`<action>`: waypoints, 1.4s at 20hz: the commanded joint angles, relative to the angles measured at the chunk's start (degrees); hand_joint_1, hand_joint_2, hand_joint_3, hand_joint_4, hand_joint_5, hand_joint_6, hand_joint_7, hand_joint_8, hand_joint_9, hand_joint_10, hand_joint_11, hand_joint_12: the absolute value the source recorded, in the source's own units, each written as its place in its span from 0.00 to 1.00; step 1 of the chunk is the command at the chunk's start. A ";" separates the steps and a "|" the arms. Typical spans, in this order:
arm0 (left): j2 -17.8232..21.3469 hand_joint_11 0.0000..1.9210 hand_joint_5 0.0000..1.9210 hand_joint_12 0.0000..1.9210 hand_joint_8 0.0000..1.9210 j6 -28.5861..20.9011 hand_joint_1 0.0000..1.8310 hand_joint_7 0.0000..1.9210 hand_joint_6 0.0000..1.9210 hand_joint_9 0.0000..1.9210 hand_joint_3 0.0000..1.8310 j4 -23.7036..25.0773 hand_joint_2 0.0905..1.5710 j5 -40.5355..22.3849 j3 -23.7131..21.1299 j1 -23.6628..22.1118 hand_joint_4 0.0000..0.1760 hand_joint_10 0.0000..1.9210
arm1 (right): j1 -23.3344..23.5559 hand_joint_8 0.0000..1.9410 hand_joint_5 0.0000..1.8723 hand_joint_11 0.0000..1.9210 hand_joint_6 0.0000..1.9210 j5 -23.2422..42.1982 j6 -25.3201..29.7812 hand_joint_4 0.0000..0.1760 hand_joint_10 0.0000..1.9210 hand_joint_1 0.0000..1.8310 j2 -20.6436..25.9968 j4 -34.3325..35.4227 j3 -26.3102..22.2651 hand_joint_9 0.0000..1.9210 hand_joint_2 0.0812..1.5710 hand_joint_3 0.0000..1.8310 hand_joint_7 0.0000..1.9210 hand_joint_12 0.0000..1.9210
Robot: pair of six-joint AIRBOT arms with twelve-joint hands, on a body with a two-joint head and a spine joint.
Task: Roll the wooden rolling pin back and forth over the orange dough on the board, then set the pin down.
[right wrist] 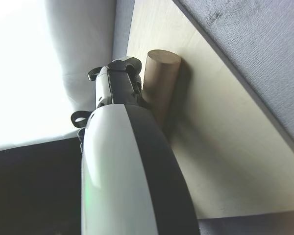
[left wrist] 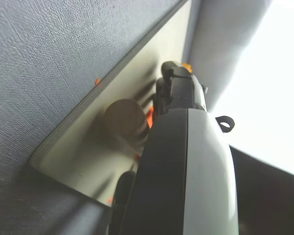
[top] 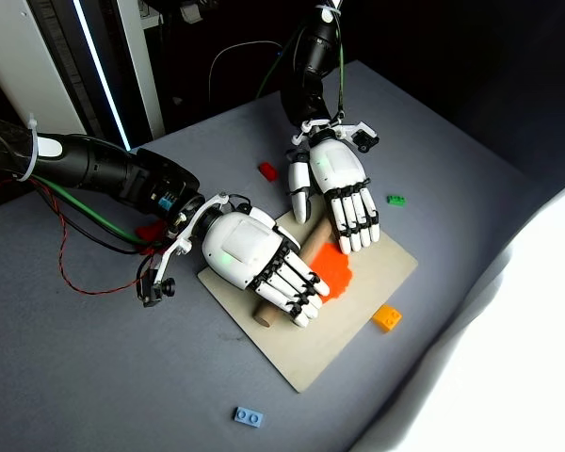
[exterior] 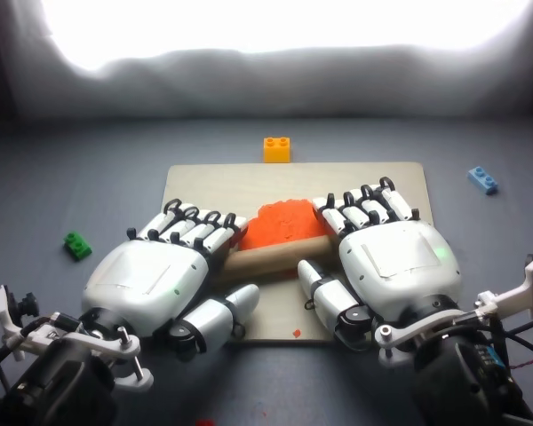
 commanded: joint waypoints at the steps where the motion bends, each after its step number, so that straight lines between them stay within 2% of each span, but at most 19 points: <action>1: 0.60 0.00 0.11 0.14 0.00 -0.25 0.00 0.13 0.00 0.09 0.00 2.66 0.95 -5.99 -0.21 -0.22 0.00 0.00 | -0.10 0.00 0.16 0.00 0.01 5.21 -0.28 0.00 0.00 0.00 0.44 -4.02 -0.38 0.14 0.97 0.00 0.17 0.29; 3: 1.09 0.00 0.11 0.13 0.00 -0.25 0.00 0.13 0.00 0.09 0.00 2.67 0.94 -5.98 -0.67 -0.22 0.00 0.00 | -0.16 0.00 0.14 0.00 0.00 5.55 -0.68 0.00 0.00 0.00 0.61 -4.02 -1.01 0.11 0.97 0.00 0.15 0.23; 8: 1.56 0.00 0.11 0.14 0.00 -0.03 0.00 0.13 0.00 0.09 0.00 2.85 0.94 -5.76 -1.65 -0.16 0.00 0.00 | -0.22 0.00 0.15 0.00 0.01 5.96 -1.05 0.00 0.00 0.00 0.72 -4.02 -1.53 0.11 0.98 0.00 0.16 0.24; 9: 1.76 0.00 0.11 0.14 0.00 0.19 0.00 0.12 0.00 0.08 0.00 2.85 0.95 -5.60 -2.39 -0.05 0.00 0.00 | -0.45 0.00 0.16 0.00 0.01 6.13 -1.42 0.00 0.01 0.00 0.77 -4.02 -1.78 0.12 0.98 0.00 0.17 0.28; 11: 1.89 0.00 0.12 0.17 0.00 0.32 0.00 0.13 0.00 0.09 0.00 2.85 0.95 -5.59 -2.71 0.02 0.00 0.01 | -0.56 0.00 0.15 0.00 0.01 6.23 -1.60 0.00 0.01 0.00 0.80 -4.02 -1.92 0.13 0.97 0.00 0.17 0.29; 13: 2.05 0.00 0.11 0.15 0.00 0.49 0.00 0.12 0.00 0.08 0.00 2.85 0.95 -5.55 -3.11 0.12 0.00 0.00 | -0.70 0.00 0.15 0.00 0.00 6.36 -1.83 0.00 0.01 0.00 0.84 -4.02 -2.14 0.13 0.97 0.00 0.17 0.31; 16: 2.23 0.00 0.11 0.12 0.00 0.56 0.00 0.12 0.00 0.08 0.00 3.22 0.94 -5.38 -3.43 0.35 0.00 0.00 | -0.77 0.00 0.15 0.00 0.00 6.53 -1.97 0.00 0.00 0.00 0.86 -4.02 -2.31 0.13 0.97 0.00 0.17 0.29; 24: 2.62 0.00 0.12 0.14 0.00 0.56 0.00 0.14 0.00 0.09 0.00 3.56 0.94 -5.23 -3.72 0.51 0.00 0.00 | -0.92 0.00 0.15 0.00 0.00 7.56 -2.77 0.00 0.00 0.00 0.94 -4.02 -3.22 0.12 0.97 0.00 0.16 0.24; 28: 2.62 0.00 0.12 0.11 0.00 0.55 0.00 0.12 0.00 0.06 0.00 3.63 0.95 -5.18 -3.72 0.46 0.00 0.00 | -0.97 0.00 0.14 0.00 0.00 8.09 -3.19 0.00 0.00 0.00 1.05 -4.01 -3.93 0.11 0.97 0.00 0.15 0.22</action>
